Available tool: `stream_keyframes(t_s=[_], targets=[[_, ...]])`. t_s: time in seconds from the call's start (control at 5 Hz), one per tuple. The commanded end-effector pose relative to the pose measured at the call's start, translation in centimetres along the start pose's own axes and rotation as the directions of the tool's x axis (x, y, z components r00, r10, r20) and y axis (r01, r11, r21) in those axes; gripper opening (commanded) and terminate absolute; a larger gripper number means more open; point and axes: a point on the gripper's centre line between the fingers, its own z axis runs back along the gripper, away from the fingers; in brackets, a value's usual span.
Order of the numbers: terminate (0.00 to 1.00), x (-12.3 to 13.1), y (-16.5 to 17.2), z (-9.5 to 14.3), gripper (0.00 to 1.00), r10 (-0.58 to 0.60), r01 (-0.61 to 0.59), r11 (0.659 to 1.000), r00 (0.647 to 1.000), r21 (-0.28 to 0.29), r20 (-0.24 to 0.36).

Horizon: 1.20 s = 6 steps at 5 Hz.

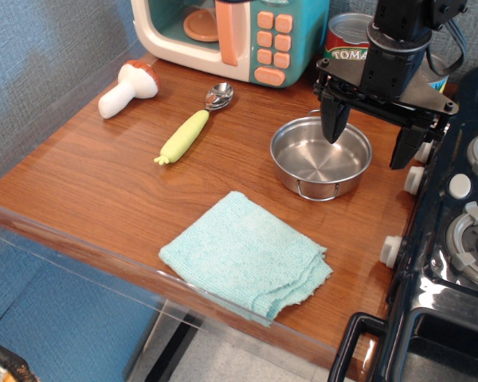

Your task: Slide the cloth to the front left corner of the table.

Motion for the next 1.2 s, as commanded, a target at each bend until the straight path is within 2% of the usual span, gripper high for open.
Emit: stream_keyframes(t_s=[0.0, 0.2, 0.4, 0.6, 0.8, 1.0], targets=[[0.00, 0.0, 0.0, 0.0, 1.00, 0.000, 0.000, 1.000, 1.000, 0.000, 0.000], [0.00, -3.3, -0.4, 0.5, 1.00, -0.055, 0.055, 0.998, 0.998, -0.001, -0.002], [0.00, -6.9, 0.9, 1.0, 1.00, -0.069, 0.069, 0.996, 0.998, 0.051, -0.008], [0.00, -10.4, 3.6, -0.4, 1.00, -0.027, 0.027, 0.999, 0.999, 0.017, -0.025], [0.00, -12.4, 6.2, -3.9, 1.00, 0.000, 0.003, 0.999, 0.996, 0.042, -0.086], [0.00, -12.7, 7.3, -6.6, 1.00, 0.007, -0.001, 0.999, 0.990, 0.045, -0.138]])
